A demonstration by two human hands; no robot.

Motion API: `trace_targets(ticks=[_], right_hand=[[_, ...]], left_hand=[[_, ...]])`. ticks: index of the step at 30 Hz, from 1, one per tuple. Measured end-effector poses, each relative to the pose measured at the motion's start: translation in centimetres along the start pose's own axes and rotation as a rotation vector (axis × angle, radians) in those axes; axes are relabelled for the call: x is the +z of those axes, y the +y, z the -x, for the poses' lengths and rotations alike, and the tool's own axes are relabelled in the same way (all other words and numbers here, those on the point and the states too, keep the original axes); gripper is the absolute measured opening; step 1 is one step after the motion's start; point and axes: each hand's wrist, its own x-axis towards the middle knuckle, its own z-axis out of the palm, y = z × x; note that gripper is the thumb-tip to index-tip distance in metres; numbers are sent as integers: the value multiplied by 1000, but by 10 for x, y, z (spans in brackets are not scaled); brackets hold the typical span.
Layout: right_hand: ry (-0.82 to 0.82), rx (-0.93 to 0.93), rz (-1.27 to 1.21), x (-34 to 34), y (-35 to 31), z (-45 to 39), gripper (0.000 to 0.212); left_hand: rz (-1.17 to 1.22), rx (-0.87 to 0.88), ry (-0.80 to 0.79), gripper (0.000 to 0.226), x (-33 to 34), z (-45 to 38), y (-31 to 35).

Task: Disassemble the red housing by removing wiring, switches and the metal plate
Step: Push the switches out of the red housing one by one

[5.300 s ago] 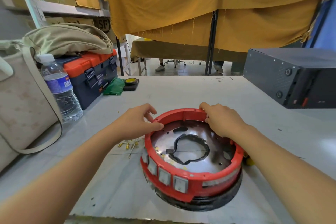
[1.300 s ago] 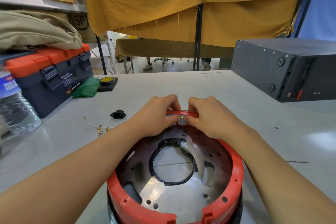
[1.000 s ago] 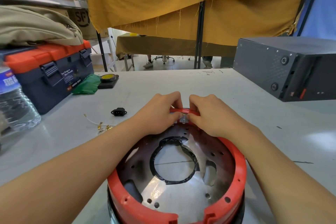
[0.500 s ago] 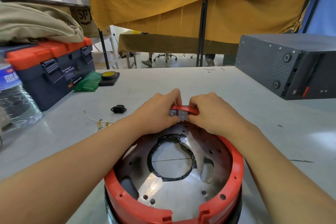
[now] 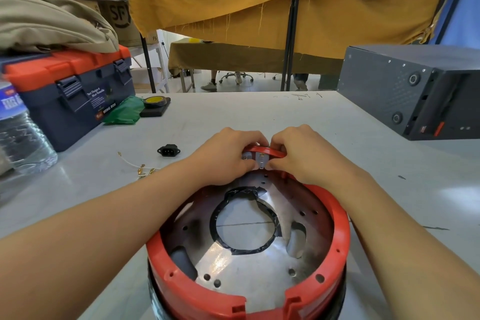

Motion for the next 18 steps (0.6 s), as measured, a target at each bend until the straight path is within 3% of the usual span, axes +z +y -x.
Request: trace_targets(ticks=[15, 18], right_hand=[[-45, -18, 77, -2, -3, -3, 32], [-13, -31, 120, -1, -6, -3, 17]], left_hand=[[-46, 24, -9, 34, 1, 0, 4], [-89, 9, 28, 32, 4, -1, 8]])
